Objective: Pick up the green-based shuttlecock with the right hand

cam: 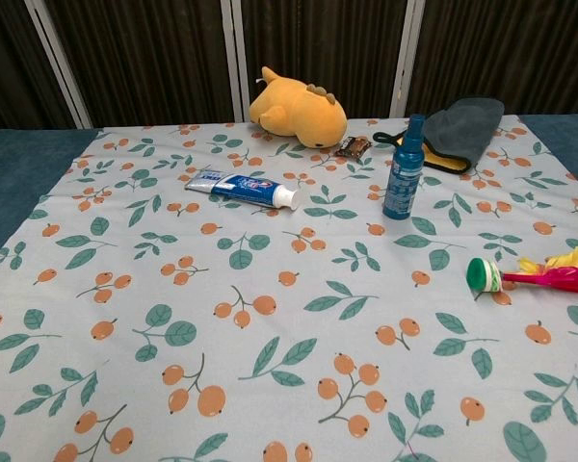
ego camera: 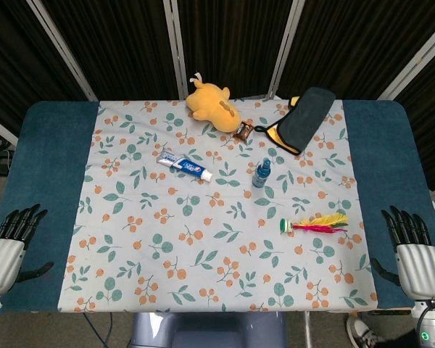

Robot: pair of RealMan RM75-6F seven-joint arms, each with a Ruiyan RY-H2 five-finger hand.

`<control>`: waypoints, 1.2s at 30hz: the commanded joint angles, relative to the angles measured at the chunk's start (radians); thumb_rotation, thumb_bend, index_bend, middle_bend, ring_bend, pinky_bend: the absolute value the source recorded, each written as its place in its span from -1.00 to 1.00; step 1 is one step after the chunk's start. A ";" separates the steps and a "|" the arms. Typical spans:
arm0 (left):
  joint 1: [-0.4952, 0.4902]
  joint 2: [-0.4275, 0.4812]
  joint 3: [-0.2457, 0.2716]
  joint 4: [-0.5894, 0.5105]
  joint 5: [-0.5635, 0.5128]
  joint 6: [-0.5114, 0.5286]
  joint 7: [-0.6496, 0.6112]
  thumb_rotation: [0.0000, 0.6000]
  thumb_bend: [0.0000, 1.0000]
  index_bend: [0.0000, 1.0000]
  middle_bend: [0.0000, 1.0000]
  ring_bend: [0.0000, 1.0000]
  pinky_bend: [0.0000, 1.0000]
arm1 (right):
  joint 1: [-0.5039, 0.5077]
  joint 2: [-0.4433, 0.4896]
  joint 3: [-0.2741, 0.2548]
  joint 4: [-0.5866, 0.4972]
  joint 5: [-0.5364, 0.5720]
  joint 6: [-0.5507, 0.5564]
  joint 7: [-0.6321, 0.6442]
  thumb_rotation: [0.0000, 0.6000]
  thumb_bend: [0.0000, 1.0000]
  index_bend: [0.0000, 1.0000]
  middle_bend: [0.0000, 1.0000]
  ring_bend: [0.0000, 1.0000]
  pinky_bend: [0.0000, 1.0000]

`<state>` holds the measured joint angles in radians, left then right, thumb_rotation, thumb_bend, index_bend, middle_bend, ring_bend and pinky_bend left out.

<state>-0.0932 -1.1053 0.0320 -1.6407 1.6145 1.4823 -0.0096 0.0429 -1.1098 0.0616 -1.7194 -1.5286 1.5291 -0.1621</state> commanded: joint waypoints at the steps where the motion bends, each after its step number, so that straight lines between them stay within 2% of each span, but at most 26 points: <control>1: 0.000 0.001 0.000 -0.001 0.000 0.001 -0.001 1.00 -0.65 -1.00 -1.00 -1.00 -1.00 | 0.000 0.000 0.000 -0.001 -0.001 0.001 -0.001 1.00 -0.74 -1.00 -1.00 -1.00 -1.00; 12: 0.000 0.001 0.000 -0.003 0.002 0.001 -0.003 0.99 -0.65 -1.00 -1.00 -1.00 -1.00 | 0.003 0.003 0.001 -0.019 -0.001 -0.002 0.007 1.00 -0.74 -0.99 -1.00 -1.00 -1.00; 14: -0.001 0.001 0.000 -0.003 0.002 0.001 -0.004 0.99 -0.65 -1.00 -1.00 -1.00 -1.00 | 0.007 0.003 0.003 -0.028 0.001 -0.009 0.005 1.00 -0.74 -0.92 -1.00 -1.00 -1.00; 16: -0.001 0.000 0.001 -0.002 0.004 0.001 -0.005 0.99 -0.65 -1.00 -1.00 -1.00 -1.00 | 0.013 0.003 0.005 -0.045 0.008 -0.021 -0.002 1.00 -0.74 -0.73 -0.97 -1.00 -1.00; 20: -0.001 0.001 0.000 -0.003 0.003 0.001 -0.007 1.00 -0.65 -1.00 -1.00 -1.00 -1.00 | 0.037 -0.006 0.014 -0.082 0.021 -0.054 -0.040 1.00 -0.72 -0.45 -0.79 -1.00 -1.00; 27: 0.000 0.003 0.002 -0.005 0.007 0.004 -0.010 0.99 -0.65 -1.00 -1.00 -1.00 -1.00 | 0.108 -0.079 0.035 -0.134 0.086 -0.162 -0.175 1.00 -0.67 -0.22 -0.65 -1.00 -1.00; 31: 0.002 0.006 0.003 -0.004 0.005 0.006 -0.019 1.00 -0.65 -1.00 -1.00 -1.00 -1.00 | 0.151 -0.162 0.050 -0.112 0.159 -0.219 -0.271 1.00 -0.64 -0.16 -0.61 -1.00 -1.00; 36: 0.004 0.009 0.004 -0.003 0.002 0.006 -0.028 1.00 -0.65 -1.00 -1.00 -1.00 -1.00 | 0.183 -0.243 0.079 -0.065 0.261 -0.253 -0.329 1.00 -0.61 -0.12 -0.58 -1.00 -1.00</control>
<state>-0.0893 -1.0964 0.0357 -1.6440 1.6169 1.4884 -0.0374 0.2050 -1.3174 0.1230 -1.8081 -1.3082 1.2976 -0.4621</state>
